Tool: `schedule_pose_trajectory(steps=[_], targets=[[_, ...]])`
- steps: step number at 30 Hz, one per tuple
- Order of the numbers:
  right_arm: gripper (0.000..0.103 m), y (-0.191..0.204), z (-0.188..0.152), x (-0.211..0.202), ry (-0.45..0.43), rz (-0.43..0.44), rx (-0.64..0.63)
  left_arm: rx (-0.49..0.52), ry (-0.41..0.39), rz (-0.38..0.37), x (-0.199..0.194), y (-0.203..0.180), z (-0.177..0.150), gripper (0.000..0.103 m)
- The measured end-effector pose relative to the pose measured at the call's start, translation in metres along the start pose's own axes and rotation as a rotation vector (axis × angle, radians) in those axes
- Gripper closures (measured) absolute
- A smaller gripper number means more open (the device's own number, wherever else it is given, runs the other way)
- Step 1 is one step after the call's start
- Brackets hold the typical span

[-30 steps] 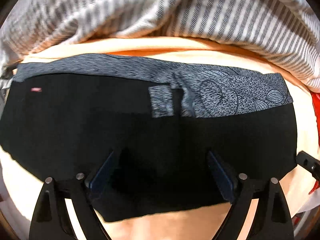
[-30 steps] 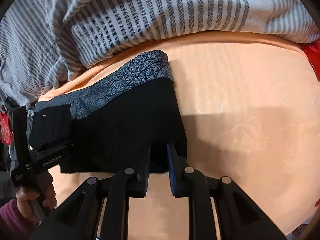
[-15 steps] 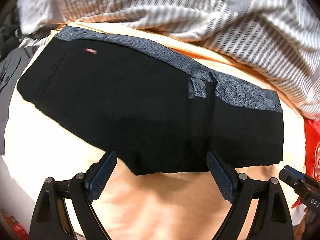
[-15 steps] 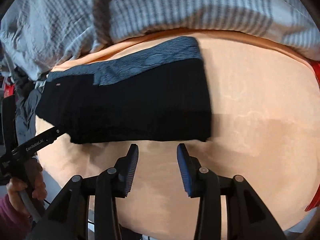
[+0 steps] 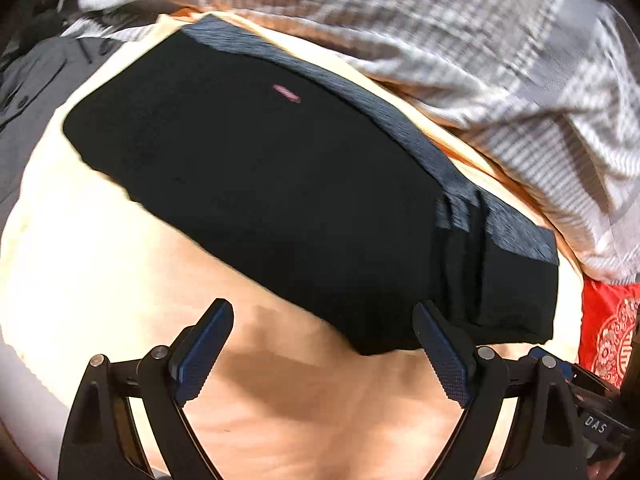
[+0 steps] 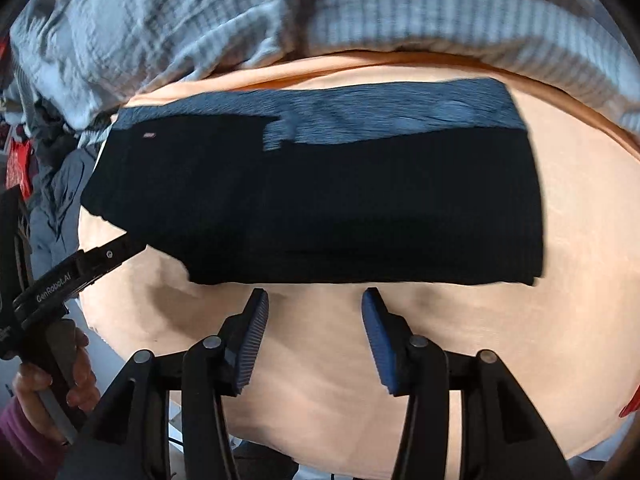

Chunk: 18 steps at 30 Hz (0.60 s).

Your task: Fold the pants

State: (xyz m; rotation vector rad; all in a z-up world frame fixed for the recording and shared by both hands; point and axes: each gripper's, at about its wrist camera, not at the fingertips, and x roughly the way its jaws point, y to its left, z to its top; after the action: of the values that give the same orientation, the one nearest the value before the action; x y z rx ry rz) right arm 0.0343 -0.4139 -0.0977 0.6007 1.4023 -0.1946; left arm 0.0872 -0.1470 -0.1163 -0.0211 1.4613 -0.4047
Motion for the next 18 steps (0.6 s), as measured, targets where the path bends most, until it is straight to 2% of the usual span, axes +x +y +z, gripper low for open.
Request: schedule_pose_trajectory(steps=[6,10,14,18], targets=[[0.027,0.048,0.012,0.013,-0.001,-0.045,-0.088,-0.090,-0.029,-0.008,-0.006,0.045,0.012,0.011],[0.025,0.070,0.019,0.026,0.010,-0.073,-0.129,-0.136,-0.054,0.030,-0.008,0.072,0.020,0.011],[0.025,0.079,0.027,0.035,-0.002,-0.114,-0.139,-0.195,-0.079,0.107,-0.013,0.098,0.030,0.011],[0.025,0.079,0.033,0.039,-0.020,-0.149,-0.127,-0.266,-0.091,0.074,-0.016,0.123,0.039,0.011]])
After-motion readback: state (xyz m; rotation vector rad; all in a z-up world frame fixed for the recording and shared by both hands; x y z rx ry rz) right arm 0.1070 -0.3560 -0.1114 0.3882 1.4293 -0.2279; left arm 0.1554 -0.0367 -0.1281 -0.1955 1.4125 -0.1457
